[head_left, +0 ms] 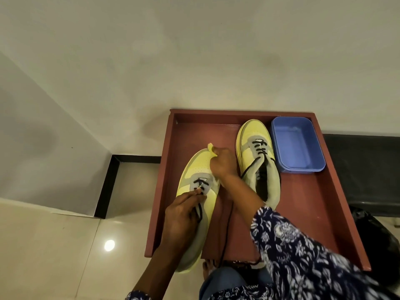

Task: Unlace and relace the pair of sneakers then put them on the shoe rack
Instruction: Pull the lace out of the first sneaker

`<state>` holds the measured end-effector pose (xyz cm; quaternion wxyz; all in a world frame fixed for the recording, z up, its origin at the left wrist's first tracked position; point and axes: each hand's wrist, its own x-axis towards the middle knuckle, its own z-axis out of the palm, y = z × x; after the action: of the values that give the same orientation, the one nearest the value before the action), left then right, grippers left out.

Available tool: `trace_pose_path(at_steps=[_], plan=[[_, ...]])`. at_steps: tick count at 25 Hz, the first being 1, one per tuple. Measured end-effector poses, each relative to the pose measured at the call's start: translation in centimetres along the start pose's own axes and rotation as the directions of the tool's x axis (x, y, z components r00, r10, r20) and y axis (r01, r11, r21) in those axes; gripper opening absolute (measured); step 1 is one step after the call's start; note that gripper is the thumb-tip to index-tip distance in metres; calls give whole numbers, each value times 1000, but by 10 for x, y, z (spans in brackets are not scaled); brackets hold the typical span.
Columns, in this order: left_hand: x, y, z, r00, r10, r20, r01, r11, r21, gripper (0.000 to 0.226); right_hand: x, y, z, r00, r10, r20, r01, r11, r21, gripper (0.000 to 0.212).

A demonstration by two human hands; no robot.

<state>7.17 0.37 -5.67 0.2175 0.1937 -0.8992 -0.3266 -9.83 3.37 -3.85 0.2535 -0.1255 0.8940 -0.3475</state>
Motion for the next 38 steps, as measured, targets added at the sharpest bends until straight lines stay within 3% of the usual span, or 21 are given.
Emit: trace_pose_path(at_steps=[4, 12, 16, 19, 23, 26, 28, 30, 35, 38], plan=[[1, -3, 1, 1000, 26, 1, -26, 1000, -2, 28, 9, -1, -1, 988, -143, 60, 146, 988, -49, 52], [1, -3, 0, 1000, -23, -1, 23, 999, -45, 36, -51, 29, 14, 999, -30, -44, 29, 999, -27, 51], [2, -2, -1, 999, -37, 7, 37, 999, -37, 39, -70, 46, 24, 983, -165, -77, 166, 986, 10, 52], [2, -2, -2, 999, -35, 0, 35, 998, -56, 36, -55, 42, 18, 958, -274, -81, 270, 961, -59, 52], [2, -4, -1, 999, -31, -10, 30, 996, -79, 38, -12, 21, 10, 914, -395, 96, 406, 880, -245, 60], [2, -4, 0, 999, -52, -15, 50, 995, -90, 38, 1, 14, 4, 848, -450, 281, 530, 750, -396, 62], [2, -4, 0, 998, -53, -19, 51, 994, -96, 34, -4, 20, -1, 776, -489, 398, 629, 648, -430, 59], [1, -3, 0, 998, -55, -16, 53, 993, -102, 32, -15, 28, -2, 733, -529, 428, 678, 616, -400, 56], [0, -1, -1, 998, -61, -4, 60, 991, -117, 34, -16, 35, -2, 748, -586, 313, 661, 607, -441, 54], [1, -1, -1, 998, -64, -16, 62, 990, -128, 32, 4, 26, -3, 858, -432, 280, 513, 674, -532, 52]])
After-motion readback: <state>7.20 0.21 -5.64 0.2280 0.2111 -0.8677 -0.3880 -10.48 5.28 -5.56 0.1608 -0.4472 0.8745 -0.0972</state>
